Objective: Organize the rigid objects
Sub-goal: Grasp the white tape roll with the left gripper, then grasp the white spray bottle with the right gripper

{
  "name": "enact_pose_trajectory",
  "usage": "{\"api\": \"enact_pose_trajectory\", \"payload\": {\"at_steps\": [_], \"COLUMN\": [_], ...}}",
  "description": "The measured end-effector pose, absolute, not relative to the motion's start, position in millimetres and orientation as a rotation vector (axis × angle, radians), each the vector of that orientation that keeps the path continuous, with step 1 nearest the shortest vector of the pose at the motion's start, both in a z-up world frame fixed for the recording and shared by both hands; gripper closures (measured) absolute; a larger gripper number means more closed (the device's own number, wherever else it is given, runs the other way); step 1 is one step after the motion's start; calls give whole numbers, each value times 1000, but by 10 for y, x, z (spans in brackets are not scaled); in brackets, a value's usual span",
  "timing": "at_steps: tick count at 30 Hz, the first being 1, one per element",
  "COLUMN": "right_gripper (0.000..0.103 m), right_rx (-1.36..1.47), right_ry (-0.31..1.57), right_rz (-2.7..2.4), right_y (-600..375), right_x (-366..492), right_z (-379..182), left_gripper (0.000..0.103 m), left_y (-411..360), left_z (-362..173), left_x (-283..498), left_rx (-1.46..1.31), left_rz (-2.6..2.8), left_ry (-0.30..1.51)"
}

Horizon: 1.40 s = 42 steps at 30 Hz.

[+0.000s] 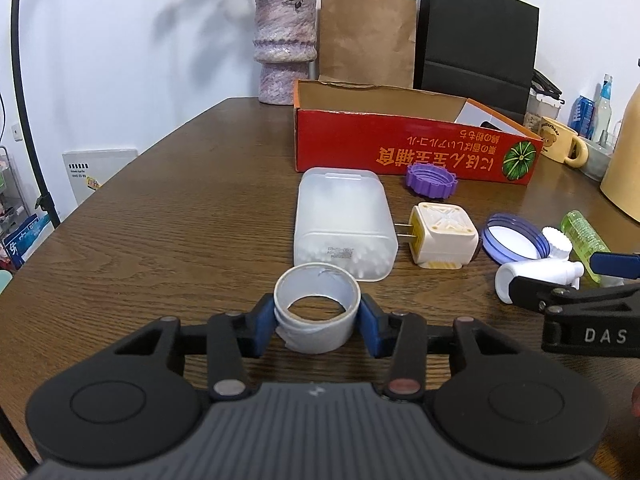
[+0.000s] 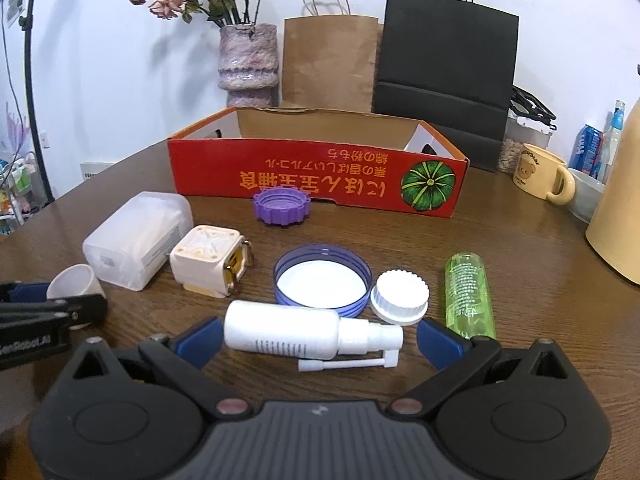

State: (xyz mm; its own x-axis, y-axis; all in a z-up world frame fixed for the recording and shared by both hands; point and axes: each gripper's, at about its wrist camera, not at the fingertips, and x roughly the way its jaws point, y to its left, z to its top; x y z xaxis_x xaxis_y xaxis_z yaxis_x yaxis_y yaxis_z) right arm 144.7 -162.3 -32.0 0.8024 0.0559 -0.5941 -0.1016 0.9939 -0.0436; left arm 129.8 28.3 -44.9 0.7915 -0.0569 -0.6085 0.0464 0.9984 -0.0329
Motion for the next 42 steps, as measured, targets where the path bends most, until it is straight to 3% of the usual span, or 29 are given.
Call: {"api": "enact_pose_trajectory", "payload": {"at_steps": [29,32,42], "right_gripper": [0,5,5], "right_rx": [-35,-33,-50], "right_ry": [702,696,679], "right_rz": [41,45,55], "right_y": [-1535,-1534,-1517], "right_x": [1683,1666,1606], "right_z": [-426,-418,-409], "left_gripper": [58,58,58], "left_y": [291,290,296], "left_z": [-447,-447,-434], "left_x": [1295,1294,1291], "left_rx": [-22,-23,-26], "left_rz": [-55,-55,-52], "left_ry": [650,650,643]}}
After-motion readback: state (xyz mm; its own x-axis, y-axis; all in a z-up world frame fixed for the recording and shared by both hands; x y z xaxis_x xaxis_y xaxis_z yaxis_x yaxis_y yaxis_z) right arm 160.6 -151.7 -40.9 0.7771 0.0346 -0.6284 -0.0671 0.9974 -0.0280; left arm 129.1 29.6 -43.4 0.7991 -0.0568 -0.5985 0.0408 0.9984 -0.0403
